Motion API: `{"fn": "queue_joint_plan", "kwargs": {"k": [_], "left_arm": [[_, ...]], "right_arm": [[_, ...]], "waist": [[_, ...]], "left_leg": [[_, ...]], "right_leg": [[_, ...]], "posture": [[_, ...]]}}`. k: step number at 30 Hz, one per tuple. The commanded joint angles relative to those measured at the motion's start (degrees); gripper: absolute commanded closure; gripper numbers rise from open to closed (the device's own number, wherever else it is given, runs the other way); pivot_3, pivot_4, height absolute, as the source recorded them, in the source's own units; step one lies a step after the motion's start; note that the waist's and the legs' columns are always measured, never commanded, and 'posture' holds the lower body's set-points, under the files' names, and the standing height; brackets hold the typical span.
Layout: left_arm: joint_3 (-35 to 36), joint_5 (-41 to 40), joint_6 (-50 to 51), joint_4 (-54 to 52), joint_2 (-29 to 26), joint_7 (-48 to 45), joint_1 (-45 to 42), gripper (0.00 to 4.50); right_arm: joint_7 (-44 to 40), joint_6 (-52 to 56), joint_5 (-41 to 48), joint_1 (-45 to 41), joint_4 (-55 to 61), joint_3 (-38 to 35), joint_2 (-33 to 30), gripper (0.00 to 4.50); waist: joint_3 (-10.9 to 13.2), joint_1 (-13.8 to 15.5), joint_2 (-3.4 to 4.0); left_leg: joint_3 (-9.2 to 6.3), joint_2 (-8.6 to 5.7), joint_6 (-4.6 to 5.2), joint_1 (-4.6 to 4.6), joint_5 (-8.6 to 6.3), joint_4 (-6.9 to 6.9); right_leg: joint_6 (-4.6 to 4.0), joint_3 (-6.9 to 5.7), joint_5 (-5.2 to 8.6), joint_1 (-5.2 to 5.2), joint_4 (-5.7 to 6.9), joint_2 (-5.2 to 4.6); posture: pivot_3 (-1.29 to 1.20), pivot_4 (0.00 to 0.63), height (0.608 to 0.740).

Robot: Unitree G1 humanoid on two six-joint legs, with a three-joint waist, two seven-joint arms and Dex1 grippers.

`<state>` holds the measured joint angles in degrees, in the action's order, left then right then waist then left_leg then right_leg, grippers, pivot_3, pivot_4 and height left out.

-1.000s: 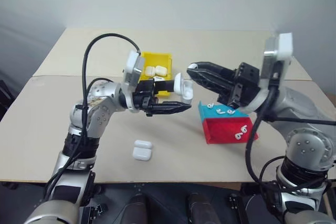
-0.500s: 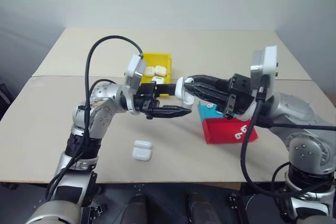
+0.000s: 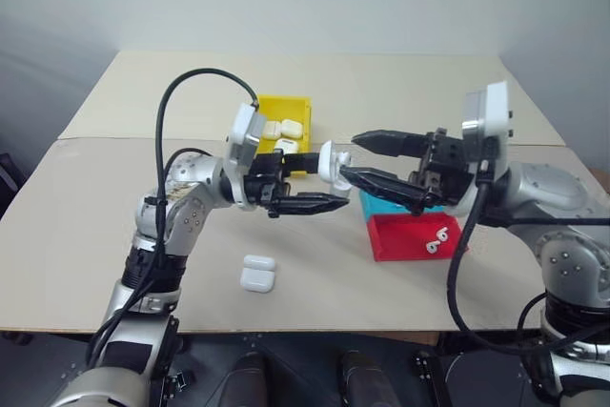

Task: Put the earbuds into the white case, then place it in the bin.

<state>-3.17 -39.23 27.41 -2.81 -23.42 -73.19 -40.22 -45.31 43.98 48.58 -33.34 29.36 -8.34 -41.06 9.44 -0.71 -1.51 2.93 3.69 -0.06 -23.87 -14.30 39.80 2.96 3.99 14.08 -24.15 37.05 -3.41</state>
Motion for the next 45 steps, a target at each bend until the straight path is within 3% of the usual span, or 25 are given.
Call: {"fn": "queue_joint_plan", "kwargs": {"k": [1, 4, 7, 11, 13, 18, 22, 29, 40, 44, 45], "left_arm": [[2.03, -1.15, -1.19, -2.90, -1.13, -0.34, 0.70, 1.73], [2.98, -1.45, -1.15, -3.66, -2.28, -0.19, 1.99, 1.73], [3.64, -1.59, -1.36, -4.47, -2.92, 0.09, 3.15, 1.73], [3.97, -1.72, -1.42, -5.45, -3.13, 0.41, 4.12, 1.73], [4.08, -1.63, -1.61, -5.95, -3.00, 0.94, 4.47, 1.73], [4.70, -1.79, -1.75, -7.86, -2.90, 3.14, 5.79, 1.73], [5.71, -2.48, -1.33, -10.12, -4.01, 4.44, 7.94, 1.73], [5.95, -3.12, -1.26, -11.58, -4.91, 5.68, 9.02, 1.73], [7.29, -3.77, -1.22, -15.45, -5.97, 8.32, 11.88, 1.73], [7.93, -4.86, -0.79, -17.42, -6.92, 9.59, 13.46, 1.73], [8.04, -4.99, -0.76, -17.91, -7.18, 9.86, 13.87, 1.73]], "right_arm": [[-5.38, -1.14, -1.27, -3.58, -4.02, -2.25, -6.19, 1.27], [-12.79, -3.25, -7.82, -7.37, -10.41, 3.19, -13.64, 1.27], [-19.84, -6.59, -19.34, -13.38, -19.42, 15.10, -17.69, 1.27], [-28.05, -19.89, -35.96, -23.66, -36.68, 29.34, -13.45, 1.27], [-31.94, -32.91, -44.00, -28.12, -46.53, 34.55, -10.99, 1.27], [-36.74, -55.27, -56.41, -37.36, -70.24, 41.73, -4.12, 1.27], [-34.27, -69.67, -61.61, -41.19, -83.89, 42.09, 0.42, 1.27], [-27.60, -84.62, -70.65, -45.66, -96.16, 43.37, 5.31, 1.27], [-15.04, -94.29, -85.39, -49.96, -103.88, 48.90, 8.67, 1.27], [-12.66, -93.54, -87.17, -50.58, -105.01, 48.71, 9.91, 2.49], [-12.07, -93.74, -87.31, -50.52, -105.13, 48.49, 10.15, 2.49]], "waist": [[0.00, 0.00, 0.01], [0.00, -0.01, 0.01], [0.00, -0.35, 0.01], [0.00, -0.89, 0.01], [0.01, -0.93, 0.02], [0.02, -0.79, 0.03], [0.02, -0.51, 0.03], [0.04, -0.68, 0.07], [0.05, -1.54, 0.09], [0.05, -1.79, 0.10], [0.05, -1.82, 0.10]], "left_leg": [[0.00, 0.00, 0.00, 0.00, 0.00, -0.01], [0.03, 0.00, 0.01, 0.00, -0.01, -0.05], [0.04, 0.03, 0.02, 0.02, -0.01, -0.05], [0.13, 0.02, 0.02, 0.06, -0.01, -0.04], [0.12, 0.02, 0.02, 0.04, -0.01, -0.06], [0.12, 0.03, 0.02, -0.09, -0.01, -0.08], [0.12, 0.04, 0.01, -0.16, -0.02, -0.12], [0.15, 0.05, -0.05, -0.14, 0.01, -0.12], [0.14, 0.06, -0.07, -0.13, 0.03, -0.13], [0.14, 0.06, -0.09, -0.11, 0.04, -0.13], [0.14, 0.06, -0.10, -0.10, 0.04, -0.13]], "right_leg": [[0.00, 0.00, 0.00, 0.00, -0.02, 0.00], [0.00, 0.00, 0.00, -0.03, -0.06, 0.00], [-0.02, 0.00, 0.01, -0.02, -0.06, 0.01], [-0.02, 0.07, 0.00, -0.05, -0.02, 0.01], [-0.02, 0.07, 0.00, -0.08, -0.02, 0.02], [-0.01, 0.04, 0.01, -0.15, -0.19, 0.00], [-0.01, 0.01, 0.01, -0.15, -0.28, -0.02], [-0.02, 0.01, 0.01, -0.19, -0.23, -0.02], [-0.02, 0.02, 0.02, -0.20, 0.05, -0.02], [-0.02, 0.03, 0.02, -0.20, 0.05, -0.03], [-0.03, 0.03, 0.02, -0.20, 0.05, -0.03]], "posture": [[0.00, 0.150, 0.740], [0.00, 0.150, 0.740], [0.00, 0.150, 0.740], [0.00, 0.150, 0.740], [0.00, 0.150, 0.740], [0.00, 0.150, 0.740], [0.00, 0.150, 0.740], [0.00, 0.150, 0.740], [0.00, 0.150, 0.740], [0.00, 0.150, 0.740], [0.00, 0.150, 0.740]]}}
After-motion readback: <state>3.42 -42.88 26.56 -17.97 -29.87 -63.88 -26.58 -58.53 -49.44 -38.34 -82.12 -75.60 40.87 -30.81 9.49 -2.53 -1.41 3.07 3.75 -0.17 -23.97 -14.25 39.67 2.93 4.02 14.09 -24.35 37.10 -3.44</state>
